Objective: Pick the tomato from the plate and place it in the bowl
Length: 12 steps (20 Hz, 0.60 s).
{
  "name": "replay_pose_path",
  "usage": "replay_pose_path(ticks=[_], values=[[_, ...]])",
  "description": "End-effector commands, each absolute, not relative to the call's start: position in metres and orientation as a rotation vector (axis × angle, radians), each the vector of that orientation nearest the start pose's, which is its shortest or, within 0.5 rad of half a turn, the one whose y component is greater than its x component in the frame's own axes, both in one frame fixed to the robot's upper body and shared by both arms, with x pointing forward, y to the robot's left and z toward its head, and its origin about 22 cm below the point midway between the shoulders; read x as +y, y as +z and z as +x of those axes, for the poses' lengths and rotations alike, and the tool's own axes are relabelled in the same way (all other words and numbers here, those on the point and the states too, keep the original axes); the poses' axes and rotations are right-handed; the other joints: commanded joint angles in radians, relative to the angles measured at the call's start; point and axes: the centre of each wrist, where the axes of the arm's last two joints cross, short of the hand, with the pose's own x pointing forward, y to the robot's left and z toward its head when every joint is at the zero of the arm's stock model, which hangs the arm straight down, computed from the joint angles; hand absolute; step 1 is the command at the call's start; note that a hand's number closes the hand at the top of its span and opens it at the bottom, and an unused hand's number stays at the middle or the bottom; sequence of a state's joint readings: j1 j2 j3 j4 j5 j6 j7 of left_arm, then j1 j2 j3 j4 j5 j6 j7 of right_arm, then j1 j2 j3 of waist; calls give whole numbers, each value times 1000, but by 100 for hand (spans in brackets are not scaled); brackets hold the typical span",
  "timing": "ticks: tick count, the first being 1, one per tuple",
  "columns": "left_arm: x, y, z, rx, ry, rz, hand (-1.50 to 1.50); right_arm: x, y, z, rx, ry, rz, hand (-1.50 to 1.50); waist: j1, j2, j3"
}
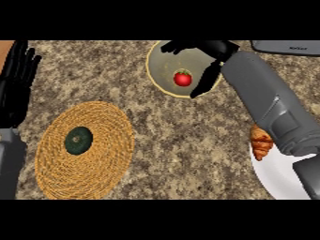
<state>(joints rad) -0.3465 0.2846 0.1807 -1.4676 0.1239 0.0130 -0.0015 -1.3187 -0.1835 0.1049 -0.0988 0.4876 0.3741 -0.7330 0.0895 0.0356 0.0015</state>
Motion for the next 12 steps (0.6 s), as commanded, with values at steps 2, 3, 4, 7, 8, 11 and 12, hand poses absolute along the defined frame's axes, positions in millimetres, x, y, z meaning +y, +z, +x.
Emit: replay_pose_path(ticks=[2,3,4,7,8,11,12], values=[[305,102,318,-1831,-22,167,0,-169,129,475,-1833,1015,281,-150,-5,1,0],[302,98,315,-1844,-40,173,0,-170,129,475,-1843,960,245,-150,8,6,0],[299,95,316,-1846,-32,153,0,-175,154,481,-1871,911,256,-150,12,8,0],[294,104,317,-1842,-54,135,0,-219,150,479,-1838,824,186,-150,20,15,1],[305,104,319,-1839,-40,158,0,-219,154,480,-1837,805,170,-150,19,18,0],[303,102,317,-1854,-62,146,0,-256,156,477,-1817,715,172,-150,33,28,1],[285,94,321,-1853,-45,100,0,-255,174,480,-1825,691,170,-150,35,34,1]])
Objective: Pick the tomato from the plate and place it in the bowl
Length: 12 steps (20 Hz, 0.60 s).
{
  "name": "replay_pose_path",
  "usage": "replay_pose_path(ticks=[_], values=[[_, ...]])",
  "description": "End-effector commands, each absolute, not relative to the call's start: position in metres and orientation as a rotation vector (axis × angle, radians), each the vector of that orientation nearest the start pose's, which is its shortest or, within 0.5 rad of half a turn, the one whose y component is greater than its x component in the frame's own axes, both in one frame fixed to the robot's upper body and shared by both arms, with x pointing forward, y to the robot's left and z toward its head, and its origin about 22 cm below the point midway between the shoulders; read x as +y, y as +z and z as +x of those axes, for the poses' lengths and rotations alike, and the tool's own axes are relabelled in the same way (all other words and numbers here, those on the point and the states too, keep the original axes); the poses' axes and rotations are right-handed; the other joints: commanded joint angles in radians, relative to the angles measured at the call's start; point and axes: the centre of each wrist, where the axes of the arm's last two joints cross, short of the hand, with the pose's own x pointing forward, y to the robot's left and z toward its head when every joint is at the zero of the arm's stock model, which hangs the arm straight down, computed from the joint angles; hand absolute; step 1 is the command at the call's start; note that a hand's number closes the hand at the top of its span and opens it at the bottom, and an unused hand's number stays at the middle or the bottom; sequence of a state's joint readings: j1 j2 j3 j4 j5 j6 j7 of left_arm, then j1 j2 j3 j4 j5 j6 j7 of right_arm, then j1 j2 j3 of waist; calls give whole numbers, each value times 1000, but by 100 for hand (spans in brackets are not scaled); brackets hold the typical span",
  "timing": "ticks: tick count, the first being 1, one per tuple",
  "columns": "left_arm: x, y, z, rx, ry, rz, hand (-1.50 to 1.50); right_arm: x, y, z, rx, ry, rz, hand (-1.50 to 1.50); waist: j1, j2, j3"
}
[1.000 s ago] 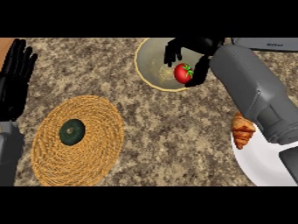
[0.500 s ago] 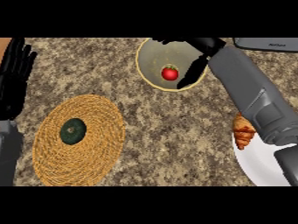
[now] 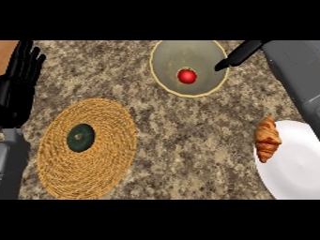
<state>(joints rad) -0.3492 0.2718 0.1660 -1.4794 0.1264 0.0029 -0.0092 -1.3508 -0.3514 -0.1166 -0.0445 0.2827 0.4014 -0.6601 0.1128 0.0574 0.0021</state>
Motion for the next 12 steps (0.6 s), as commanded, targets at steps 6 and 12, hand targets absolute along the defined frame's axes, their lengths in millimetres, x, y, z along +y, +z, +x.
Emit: replay_pose_path(ticks=[6,12], values=[[277,99,320,-1883,-50,102,0,-308,175,469,-1853,618,169,-150,33,25,5],[280,112,325,-1899,-75,103,0,-338,175,460,-1842,598,179,-150,46,39,9]])
